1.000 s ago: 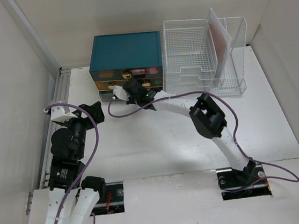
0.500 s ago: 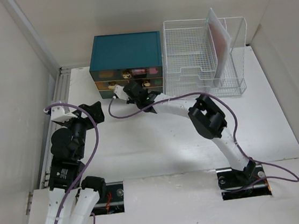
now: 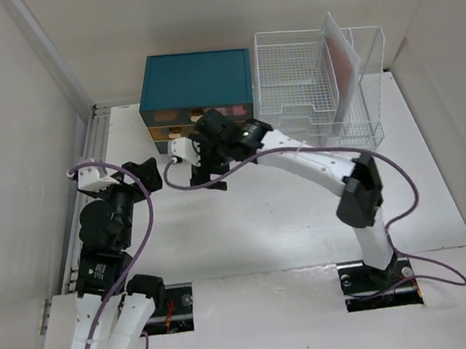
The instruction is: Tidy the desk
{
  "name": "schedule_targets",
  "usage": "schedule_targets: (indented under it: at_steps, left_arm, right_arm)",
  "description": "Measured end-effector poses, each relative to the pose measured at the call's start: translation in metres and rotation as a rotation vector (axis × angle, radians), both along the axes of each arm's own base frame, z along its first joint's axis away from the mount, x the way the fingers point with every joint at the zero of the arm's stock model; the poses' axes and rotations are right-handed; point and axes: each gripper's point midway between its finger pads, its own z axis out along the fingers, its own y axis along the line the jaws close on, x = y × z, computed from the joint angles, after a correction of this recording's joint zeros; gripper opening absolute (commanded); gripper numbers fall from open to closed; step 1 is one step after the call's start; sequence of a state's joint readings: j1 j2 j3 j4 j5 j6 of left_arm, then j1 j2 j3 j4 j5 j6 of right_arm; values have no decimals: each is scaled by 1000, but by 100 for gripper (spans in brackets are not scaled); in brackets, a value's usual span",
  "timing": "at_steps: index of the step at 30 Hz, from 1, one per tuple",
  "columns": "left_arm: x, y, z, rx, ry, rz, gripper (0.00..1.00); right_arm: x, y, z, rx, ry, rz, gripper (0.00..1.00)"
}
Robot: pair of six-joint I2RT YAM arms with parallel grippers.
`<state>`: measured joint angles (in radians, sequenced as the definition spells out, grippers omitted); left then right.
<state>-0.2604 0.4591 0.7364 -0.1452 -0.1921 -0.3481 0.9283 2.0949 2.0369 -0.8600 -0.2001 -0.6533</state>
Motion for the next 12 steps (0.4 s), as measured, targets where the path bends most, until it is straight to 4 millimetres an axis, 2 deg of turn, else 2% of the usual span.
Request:
schedule_targets:
  at_steps: [2,4,8,10,12]
  left_arm:
    - [0,1,-1,1,1,5,100]
    - [0,1,-2,1,3,8,100]
    - [0,2,-3,1,4,14,100]
    - [0,3,-3,1,4,19,100]
    - [1,4,-3,1,4,21,100]
  right_arm:
    - [-5,-12,32,53,-29,-54,100]
    - [-4,-33,68,105,-92,-155,100]
    - [11,-82,147,245,-300,-415,100]
    - [17,-112,173,289,-383,-502,100]
    - [24,-149,187,312,-418,-566,100]
